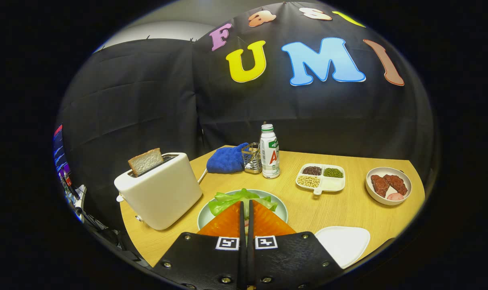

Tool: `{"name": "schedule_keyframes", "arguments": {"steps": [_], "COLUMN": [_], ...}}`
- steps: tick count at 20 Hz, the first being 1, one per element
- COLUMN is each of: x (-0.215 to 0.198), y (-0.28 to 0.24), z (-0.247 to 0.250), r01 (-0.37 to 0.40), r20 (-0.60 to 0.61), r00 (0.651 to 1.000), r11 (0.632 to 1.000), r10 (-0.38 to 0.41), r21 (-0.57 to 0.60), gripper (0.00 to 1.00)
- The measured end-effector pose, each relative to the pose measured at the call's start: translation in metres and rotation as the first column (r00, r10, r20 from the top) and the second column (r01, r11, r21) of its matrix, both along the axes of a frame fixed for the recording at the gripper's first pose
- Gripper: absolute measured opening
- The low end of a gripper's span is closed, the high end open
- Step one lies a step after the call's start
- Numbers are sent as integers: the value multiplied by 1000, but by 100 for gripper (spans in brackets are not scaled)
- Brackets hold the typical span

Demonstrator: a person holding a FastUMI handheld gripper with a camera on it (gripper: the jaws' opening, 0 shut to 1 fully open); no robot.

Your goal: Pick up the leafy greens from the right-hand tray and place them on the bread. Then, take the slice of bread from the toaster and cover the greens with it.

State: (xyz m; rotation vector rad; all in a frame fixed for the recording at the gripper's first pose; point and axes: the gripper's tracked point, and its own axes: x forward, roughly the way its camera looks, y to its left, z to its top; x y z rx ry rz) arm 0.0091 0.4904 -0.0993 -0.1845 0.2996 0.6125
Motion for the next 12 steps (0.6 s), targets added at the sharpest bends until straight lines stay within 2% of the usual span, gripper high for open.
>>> {"name": "schedule_keyframes", "arguments": {"steps": [4, 9, 12], "x": [11, 11, 8], "y": [14, 13, 6], "z": [-19, -48, -56], "r01": [5, 13, 25], "r20": [-13, -32, -30], "r00": [1000, 999, 999], "r11": [1000, 997, 994], "r10": [-5, -16, -29], "r21": [-8, -74, -109], "gripper": [0, 1, 6]}}
